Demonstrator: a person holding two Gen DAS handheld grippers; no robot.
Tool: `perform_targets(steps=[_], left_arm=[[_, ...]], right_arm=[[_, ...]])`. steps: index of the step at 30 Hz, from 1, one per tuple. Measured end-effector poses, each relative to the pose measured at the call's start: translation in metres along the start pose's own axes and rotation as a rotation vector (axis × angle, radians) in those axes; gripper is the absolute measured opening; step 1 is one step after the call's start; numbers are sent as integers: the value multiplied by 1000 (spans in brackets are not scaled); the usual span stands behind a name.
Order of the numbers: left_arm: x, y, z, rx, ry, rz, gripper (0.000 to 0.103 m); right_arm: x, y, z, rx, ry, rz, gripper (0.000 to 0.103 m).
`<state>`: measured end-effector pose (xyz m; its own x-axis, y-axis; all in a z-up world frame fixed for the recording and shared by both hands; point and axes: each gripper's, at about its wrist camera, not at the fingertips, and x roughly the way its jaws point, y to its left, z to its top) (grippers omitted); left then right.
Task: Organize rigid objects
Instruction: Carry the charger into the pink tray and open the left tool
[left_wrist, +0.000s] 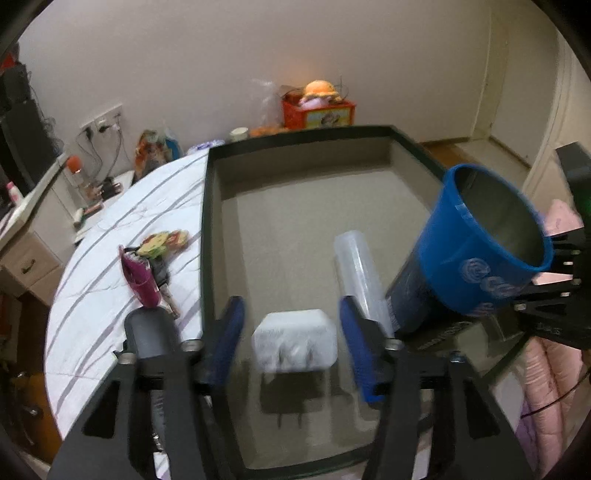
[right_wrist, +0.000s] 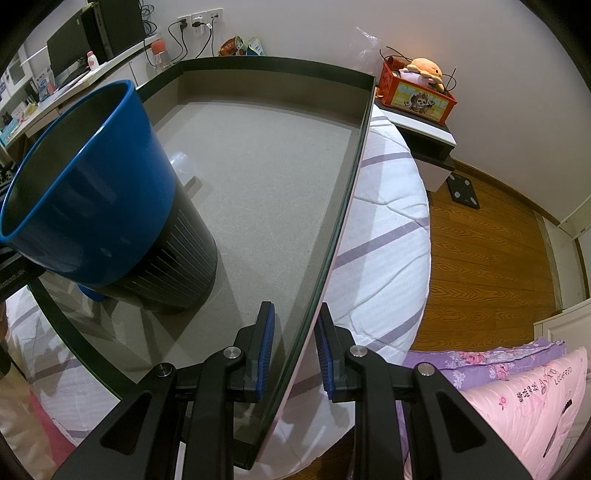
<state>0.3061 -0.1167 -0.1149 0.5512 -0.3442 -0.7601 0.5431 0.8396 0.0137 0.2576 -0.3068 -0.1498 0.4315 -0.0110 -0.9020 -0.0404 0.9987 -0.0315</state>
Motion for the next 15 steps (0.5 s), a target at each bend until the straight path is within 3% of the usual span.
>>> perform_targets(steps=[1, 5, 15], left_arm=[[-4, -2, -1, 5, -7, 2, 79], [-21, -7, -3, 41, -58, 51, 88], [-60, 31, -31, -37, -112, 134, 98]], right_arm=[[0, 0, 0, 0, 0, -1, 23], [1, 0, -1, 1, 3, 0, 23], [2, 0, -3, 2, 5, -1, 23]])
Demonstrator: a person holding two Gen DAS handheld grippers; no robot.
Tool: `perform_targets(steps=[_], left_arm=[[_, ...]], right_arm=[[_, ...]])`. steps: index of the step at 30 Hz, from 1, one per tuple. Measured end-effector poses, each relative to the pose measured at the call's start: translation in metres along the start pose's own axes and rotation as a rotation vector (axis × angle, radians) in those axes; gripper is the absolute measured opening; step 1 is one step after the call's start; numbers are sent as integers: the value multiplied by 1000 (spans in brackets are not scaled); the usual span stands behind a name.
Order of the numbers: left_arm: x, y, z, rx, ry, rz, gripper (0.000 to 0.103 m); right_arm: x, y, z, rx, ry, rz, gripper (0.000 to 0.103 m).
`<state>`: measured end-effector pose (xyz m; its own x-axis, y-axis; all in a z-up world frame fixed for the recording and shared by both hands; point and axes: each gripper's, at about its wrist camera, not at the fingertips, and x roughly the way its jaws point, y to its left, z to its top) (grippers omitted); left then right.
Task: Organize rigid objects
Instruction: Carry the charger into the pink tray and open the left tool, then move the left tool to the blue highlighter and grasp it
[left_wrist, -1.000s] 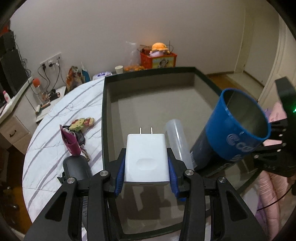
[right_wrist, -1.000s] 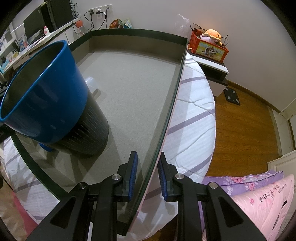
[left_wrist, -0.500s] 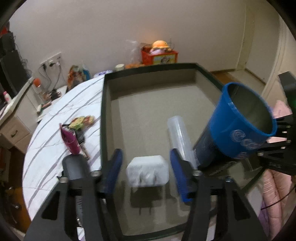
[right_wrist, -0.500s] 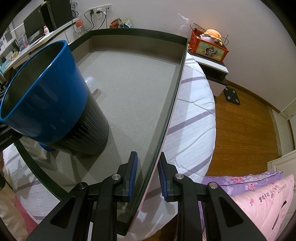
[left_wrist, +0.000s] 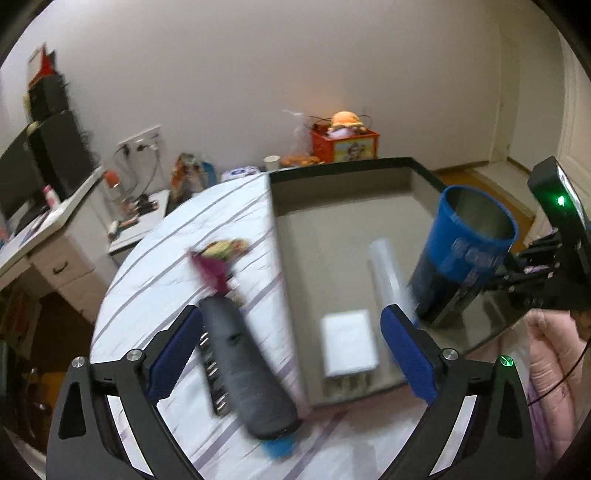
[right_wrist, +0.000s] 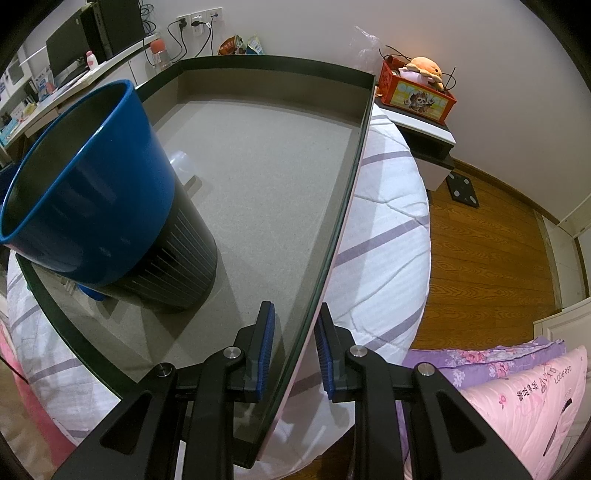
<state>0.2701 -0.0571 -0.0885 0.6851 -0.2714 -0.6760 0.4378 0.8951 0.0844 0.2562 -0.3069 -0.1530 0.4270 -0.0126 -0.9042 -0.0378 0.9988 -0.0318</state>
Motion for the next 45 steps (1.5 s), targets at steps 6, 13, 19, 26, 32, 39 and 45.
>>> perform_targets(steps=[6, 13, 19, 26, 32, 39, 45], left_arm=[[-10, 48, -45, -95, 62, 70, 99], [1, 66, -82, -152, 138, 78, 99], [9, 59, -90, -137, 150, 107, 99], [14, 67, -84, -187, 153, 40, 99], [18, 57, -84, -169, 159, 43, 99], [2, 47, -83, -164, 131, -50, 99], [26, 33, -85, -178, 172, -32, 98]], right_arm=[[0, 1, 1, 0, 0, -1, 23], [0, 1, 1, 0, 0, -2, 23], [0, 1, 1, 1, 1, -2, 23], [0, 1, 0, 2, 2, -3, 23], [1, 0, -1, 2, 2, -6, 23], [1, 0, -1, 2, 3, -7, 23], [1, 0, -1, 3, 4, -7, 23]])
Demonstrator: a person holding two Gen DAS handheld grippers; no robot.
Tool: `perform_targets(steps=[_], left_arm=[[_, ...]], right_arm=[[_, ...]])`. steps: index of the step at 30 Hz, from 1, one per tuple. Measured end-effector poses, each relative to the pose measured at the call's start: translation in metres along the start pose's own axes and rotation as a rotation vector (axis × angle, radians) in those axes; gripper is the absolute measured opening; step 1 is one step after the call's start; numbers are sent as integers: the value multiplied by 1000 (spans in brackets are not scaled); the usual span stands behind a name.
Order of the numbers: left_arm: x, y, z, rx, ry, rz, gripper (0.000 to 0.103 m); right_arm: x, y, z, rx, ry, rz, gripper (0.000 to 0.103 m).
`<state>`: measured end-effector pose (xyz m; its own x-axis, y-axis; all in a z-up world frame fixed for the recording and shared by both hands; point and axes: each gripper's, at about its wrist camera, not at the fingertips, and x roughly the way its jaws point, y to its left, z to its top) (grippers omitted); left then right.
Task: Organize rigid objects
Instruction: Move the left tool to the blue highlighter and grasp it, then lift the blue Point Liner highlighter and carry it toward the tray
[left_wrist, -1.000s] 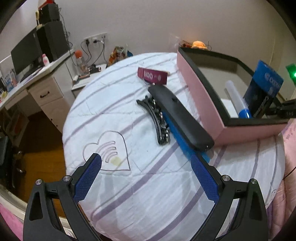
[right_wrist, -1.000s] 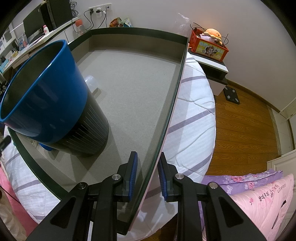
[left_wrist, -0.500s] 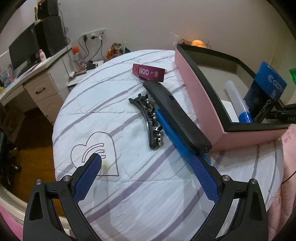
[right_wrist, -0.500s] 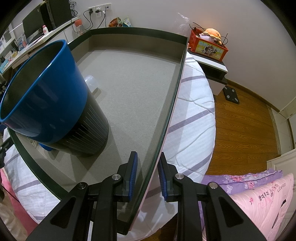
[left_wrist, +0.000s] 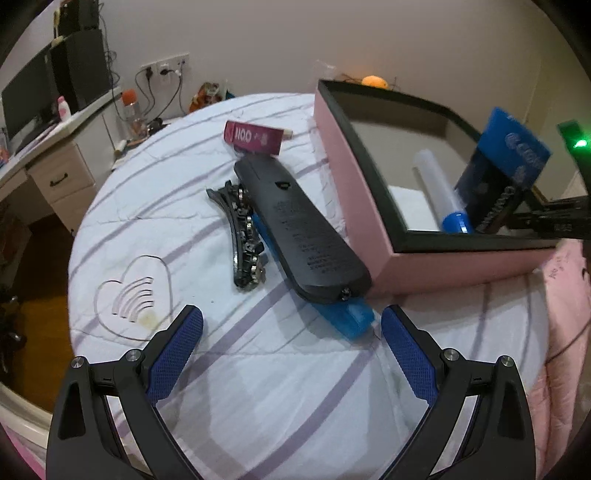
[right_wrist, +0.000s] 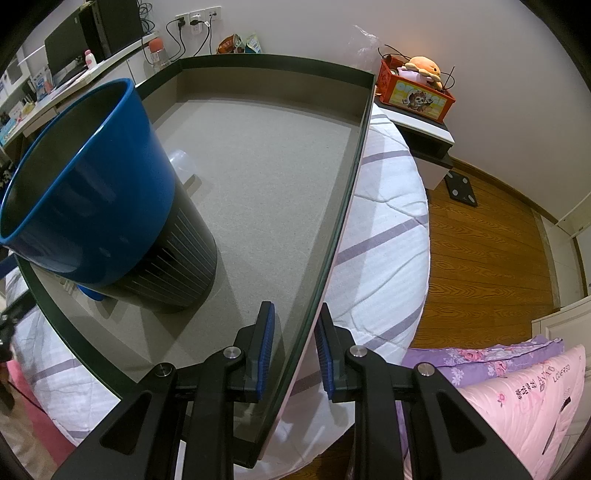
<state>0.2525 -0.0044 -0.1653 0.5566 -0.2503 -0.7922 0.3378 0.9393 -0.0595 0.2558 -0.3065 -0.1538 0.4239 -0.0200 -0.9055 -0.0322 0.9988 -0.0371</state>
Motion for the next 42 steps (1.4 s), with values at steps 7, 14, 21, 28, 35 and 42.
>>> perform_targets(steps=[7, 14, 21, 28, 35, 42], left_arm=[[1, 20, 0, -44, -17, 54, 61], [-8, 53, -4, -114, -22, 13, 29], [-12, 52, -8, -69, -13, 2, 26], [-2, 55, 4, -69, -6, 4, 29], [1, 51, 6, -55, -13, 15, 26], [-25, 48, -21, -23, 14, 26, 24]], right_arm=[[0, 1, 0, 0, 1, -1, 23], [0, 1, 0, 0, 1, -3, 23], [-1, 1, 0, 0, 2, -4, 23], [-3, 3, 0, 0, 5, -8, 23], [-3, 3, 0, 0, 5, -8, 23], [-3, 3, 0, 0, 6, -8, 23]])
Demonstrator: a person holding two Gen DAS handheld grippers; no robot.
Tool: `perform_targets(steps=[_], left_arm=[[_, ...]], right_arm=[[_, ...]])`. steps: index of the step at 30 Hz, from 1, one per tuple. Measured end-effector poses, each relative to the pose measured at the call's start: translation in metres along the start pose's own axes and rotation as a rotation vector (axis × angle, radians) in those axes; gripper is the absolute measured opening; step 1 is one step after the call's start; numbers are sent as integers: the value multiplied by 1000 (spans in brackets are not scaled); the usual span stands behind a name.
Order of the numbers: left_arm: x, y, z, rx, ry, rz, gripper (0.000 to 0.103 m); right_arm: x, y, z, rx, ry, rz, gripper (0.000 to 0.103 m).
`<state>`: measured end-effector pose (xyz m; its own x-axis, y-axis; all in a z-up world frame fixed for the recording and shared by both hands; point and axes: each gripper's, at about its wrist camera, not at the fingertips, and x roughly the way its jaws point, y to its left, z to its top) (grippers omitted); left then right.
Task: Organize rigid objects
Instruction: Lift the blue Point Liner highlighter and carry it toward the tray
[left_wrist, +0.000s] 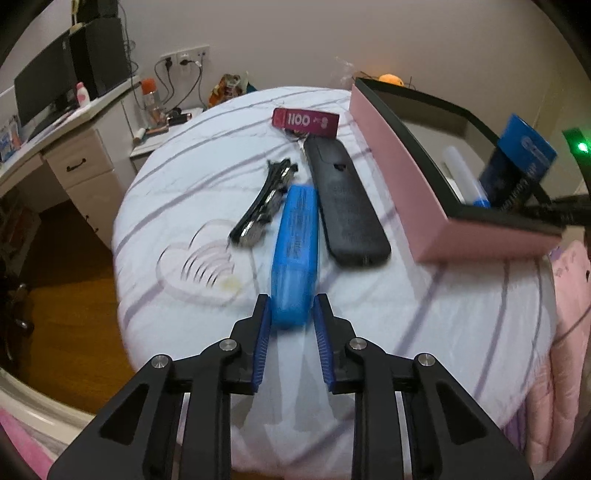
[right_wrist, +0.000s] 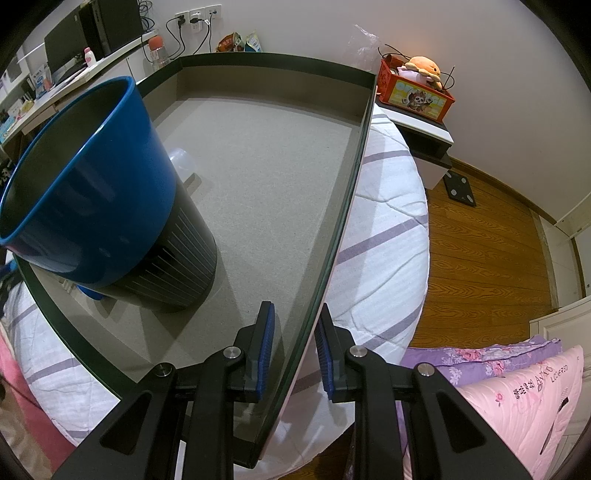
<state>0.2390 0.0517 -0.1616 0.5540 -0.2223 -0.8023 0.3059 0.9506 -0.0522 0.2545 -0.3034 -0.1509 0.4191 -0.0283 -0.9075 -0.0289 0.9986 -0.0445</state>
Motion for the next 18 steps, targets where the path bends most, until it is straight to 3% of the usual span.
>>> perform_targets(steps=[4, 7, 10, 13, 14, 15, 18], left_arm=[[0, 5, -4, -19, 2, 1, 26], [5, 1, 4, -16, -3, 29, 43], [11, -4, 13, -3, -6, 32, 51], [21, -3, 19, -7, -14, 33, 46], [21, -2, 20, -12, -27, 47, 33], [21, -1, 21, -16, -27, 48, 29], [17, 2, 17, -31, -28, 33, 28]], right_arm=[[0, 0, 0, 0, 1, -1, 23], [0, 0, 0, 1, 0, 0, 23], [0, 0, 0, 0, 2, -2, 23], [0, -1, 0, 2, 0, 0, 23], [0, -1, 1, 2, 0, 1, 23], [0, -2, 0, 2, 0, 0, 23], [0, -1, 1, 2, 1, 0, 23]])
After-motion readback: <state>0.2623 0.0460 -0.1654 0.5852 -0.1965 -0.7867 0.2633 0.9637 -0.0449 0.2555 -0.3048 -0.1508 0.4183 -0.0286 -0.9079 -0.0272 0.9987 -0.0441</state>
